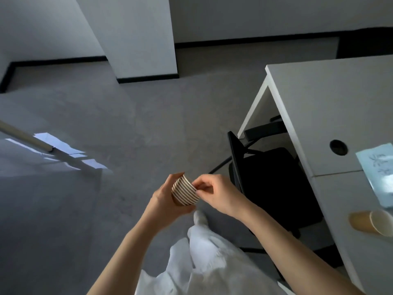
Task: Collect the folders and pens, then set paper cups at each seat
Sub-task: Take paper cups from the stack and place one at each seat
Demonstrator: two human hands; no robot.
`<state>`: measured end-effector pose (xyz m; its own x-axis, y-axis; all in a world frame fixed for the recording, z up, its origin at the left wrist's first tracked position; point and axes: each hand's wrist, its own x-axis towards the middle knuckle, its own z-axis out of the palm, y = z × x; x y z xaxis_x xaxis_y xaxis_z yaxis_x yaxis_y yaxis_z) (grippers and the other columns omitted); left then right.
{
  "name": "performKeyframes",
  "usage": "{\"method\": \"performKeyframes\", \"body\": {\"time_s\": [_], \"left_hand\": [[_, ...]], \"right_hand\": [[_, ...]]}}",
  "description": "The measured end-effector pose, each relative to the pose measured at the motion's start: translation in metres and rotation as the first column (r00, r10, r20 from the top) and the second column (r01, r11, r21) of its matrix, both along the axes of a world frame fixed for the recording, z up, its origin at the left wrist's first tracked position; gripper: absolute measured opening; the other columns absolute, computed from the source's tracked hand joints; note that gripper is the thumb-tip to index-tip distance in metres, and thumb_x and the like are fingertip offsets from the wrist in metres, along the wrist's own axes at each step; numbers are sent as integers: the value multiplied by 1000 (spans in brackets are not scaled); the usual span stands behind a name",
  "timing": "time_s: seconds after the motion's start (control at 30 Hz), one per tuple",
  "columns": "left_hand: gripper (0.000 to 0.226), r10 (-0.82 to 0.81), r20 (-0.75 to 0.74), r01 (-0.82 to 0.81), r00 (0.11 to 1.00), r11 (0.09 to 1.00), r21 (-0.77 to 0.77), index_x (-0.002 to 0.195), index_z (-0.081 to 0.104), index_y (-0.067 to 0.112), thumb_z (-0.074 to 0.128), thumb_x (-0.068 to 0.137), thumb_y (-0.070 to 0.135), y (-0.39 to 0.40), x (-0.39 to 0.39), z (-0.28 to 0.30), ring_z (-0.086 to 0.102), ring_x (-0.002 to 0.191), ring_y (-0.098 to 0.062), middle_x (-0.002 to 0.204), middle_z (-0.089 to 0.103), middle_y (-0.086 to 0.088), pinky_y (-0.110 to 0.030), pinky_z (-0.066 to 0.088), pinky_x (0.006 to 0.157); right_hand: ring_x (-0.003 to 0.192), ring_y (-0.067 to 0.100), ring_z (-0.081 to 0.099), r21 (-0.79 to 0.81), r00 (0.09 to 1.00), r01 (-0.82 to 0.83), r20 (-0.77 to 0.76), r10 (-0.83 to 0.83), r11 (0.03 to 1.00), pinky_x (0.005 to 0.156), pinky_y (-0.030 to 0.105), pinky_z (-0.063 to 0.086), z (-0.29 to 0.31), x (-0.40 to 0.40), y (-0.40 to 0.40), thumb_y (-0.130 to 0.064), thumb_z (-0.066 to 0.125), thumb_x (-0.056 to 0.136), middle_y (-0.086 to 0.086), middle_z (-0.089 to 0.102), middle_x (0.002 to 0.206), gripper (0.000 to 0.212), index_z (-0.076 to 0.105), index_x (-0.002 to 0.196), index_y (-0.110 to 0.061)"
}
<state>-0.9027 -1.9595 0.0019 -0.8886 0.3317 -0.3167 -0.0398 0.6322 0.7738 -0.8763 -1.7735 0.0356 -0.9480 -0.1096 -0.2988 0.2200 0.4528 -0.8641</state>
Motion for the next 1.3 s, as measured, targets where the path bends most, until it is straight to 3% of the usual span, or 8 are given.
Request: {"method": "performKeyframes", "body": {"time_s": [0.27,0.4,0.53,0.63,0.93,1.1,1.2,1.3], "left_hand": [[82,-50,-15,50,999,998,28,123,48,42,88,52,32,8,-125,-12,61,82,-5,91,63,15,-18,49,71],[84,-88,-9,88,996,996,-18,121,43,50,78,44,47,20,-214,-8,63,83,-10,97,64,10,-26,54,73],[87,-64,-36,64,997,998,-21,124,42,52,82,47,45,28,-303,-4,64,85,-16,99,63,7,-34,56,75],[87,-51,-73,49,996,998,-34,127,43,47,88,55,32,39,-352,-6,63,84,-17,99,62,6,-34,55,75],[87,-201,-38,200,979,980,-26,128,41,49,86,54,38,78,-491,-24,64,87,-15,100,61,8,-37,56,74],[86,-302,-38,301,952,953,-34,130,40,45,88,59,32,102,-604,-21,63,88,-15,104,60,3,-35,56,74],[87,-420,-40,417,907,906,-73,133,37,41,88,62,34,124,-669,-10,61,93,-16,109,56,2,-32,53,76],[88,-516,-43,510,856,854,-98,135,37,40,88,63,35,155,-722,-5,58,98,-18,113,54,1,-29,48,77]], "right_hand": [[81,9,69,41,995,97,8,-98,994,79,25,55,-12,-120,10,-11,72,78,-2,72,85,14,67,91,-14],[78,20,67,75,983,181,4,-182,981,74,29,51,-11,-203,35,-17,76,75,4,71,82,19,64,89,-12],[72,20,63,76,948,318,-50,-314,945,75,41,50,-3,-284,67,-15,75,76,10,70,80,16,63,84,-9],[76,22,65,138,928,373,-76,-366,917,74,37,50,3,-329,85,-16,73,77,6,70,80,14,64,86,-10],[70,13,60,203,897,442,-72,-437,874,67,27,45,-8,-437,107,-18,68,81,-1,66,74,7,65,82,-12],[60,9,52,235,813,575,-53,-580,784,61,29,42,-15,-513,131,-15,61,83,-8,57,63,9,60,74,-16],[73,24,61,297,766,624,-46,-642,723,70,41,49,-10,-550,155,-16,59,84,8,66,77,13,64,86,-5],[63,24,53,352,718,671,-88,-691,652,65,43,46,-2,-576,178,-12,56,86,18,62,74,16,59,84,4]]}}
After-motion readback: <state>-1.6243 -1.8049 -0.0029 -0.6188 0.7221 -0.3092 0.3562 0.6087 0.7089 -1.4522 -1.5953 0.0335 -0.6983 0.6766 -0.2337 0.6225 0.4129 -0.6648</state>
